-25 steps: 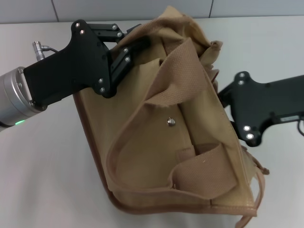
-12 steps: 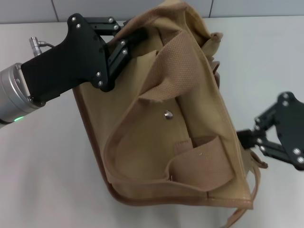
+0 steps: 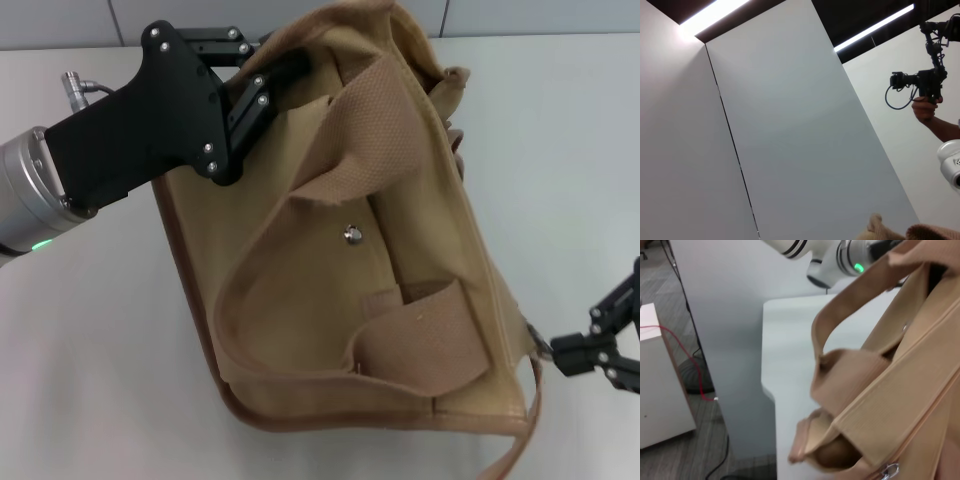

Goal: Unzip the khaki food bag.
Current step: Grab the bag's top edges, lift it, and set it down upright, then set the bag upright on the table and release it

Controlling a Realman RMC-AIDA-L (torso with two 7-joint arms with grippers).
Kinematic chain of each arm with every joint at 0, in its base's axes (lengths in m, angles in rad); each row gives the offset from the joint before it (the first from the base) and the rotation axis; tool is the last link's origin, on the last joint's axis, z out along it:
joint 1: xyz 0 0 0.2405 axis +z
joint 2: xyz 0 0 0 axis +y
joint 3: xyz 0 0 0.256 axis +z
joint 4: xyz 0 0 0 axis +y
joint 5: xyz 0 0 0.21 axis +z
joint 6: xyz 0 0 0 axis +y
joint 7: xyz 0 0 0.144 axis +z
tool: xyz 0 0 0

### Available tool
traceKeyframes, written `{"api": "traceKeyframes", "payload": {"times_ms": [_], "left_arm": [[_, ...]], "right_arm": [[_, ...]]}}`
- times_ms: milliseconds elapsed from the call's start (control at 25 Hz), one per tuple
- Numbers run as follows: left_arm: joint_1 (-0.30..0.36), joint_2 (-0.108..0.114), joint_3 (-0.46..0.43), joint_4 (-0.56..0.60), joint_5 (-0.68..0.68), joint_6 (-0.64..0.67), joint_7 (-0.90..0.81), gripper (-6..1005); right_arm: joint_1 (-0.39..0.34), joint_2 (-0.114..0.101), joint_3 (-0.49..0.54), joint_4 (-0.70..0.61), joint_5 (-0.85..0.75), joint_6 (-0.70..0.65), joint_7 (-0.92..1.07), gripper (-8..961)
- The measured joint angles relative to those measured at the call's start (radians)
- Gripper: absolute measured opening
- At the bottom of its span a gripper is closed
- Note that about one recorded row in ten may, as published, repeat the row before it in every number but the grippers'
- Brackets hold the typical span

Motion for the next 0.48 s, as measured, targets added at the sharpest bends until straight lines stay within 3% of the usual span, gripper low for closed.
{"api": "traceKeyframes", "payload": {"times_ms": [240, 480], "left_arm": [[-0.005, 0.0, -0.001, -0.002, 0.0, 0.0, 0.0, 58], [-0.003, 0.0, -0.002, -0.004, 0.0, 0.0, 0.0, 58]], "right_arm": [[-0.006, 0.0, 0.014, 0.01, -0.028, -0.007, -0.006, 118], [-0.008, 0.004, 0.197, 0.071, 0.053, 0.014, -0.047, 155]]}}
